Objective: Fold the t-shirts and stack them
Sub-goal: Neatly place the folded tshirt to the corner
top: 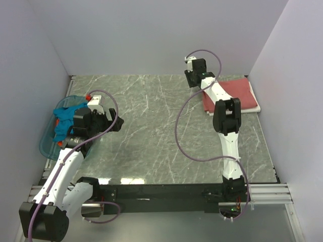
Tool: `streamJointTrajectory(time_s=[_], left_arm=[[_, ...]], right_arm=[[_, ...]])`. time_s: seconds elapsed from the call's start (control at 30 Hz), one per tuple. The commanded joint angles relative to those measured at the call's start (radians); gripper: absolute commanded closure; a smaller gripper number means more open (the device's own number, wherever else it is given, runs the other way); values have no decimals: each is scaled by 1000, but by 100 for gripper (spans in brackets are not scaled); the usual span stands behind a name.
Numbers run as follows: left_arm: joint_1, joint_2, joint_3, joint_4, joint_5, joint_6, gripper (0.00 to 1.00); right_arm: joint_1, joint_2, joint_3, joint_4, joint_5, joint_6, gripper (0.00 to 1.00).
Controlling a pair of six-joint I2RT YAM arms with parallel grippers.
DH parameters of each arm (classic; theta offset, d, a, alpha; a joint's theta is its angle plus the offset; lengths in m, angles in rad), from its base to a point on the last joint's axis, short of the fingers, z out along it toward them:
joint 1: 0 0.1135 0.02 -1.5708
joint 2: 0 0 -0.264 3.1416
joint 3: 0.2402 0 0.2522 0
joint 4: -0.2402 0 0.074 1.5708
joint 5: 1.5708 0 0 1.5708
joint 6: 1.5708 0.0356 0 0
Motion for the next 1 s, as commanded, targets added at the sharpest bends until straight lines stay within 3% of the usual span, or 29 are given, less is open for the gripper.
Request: streamJointTrajectory(time_s=[0.0, 0.13, 0.2, 0.23, 0.33, 0.57, 0.97], left_arm=[[0, -11, 4, 22, 8, 19, 5], [0, -10, 6, 26, 19, 18, 5], [0, -8, 6, 28, 23, 19, 5], [0, -8, 7, 25, 25, 18, 5], [0, -14, 4, 25, 23, 18, 5], [0, -16, 4, 23, 20, 18, 5], [0, 6, 7, 23, 28, 19, 5]], right_arm=[[-42, -189, -86, 9, -149, 50, 60], [-81, -295, -218, 54, -166, 43, 65], [-88, -304, -241, 55, -137, 40, 74], [-96, -298, -238, 49, -123, 38, 86], [-96, -246, -197, 26, -36, 27, 96], [-90, -77, -30, -27, 84, -23, 98], [-24, 35, 27, -66, 199, -124, 98]])
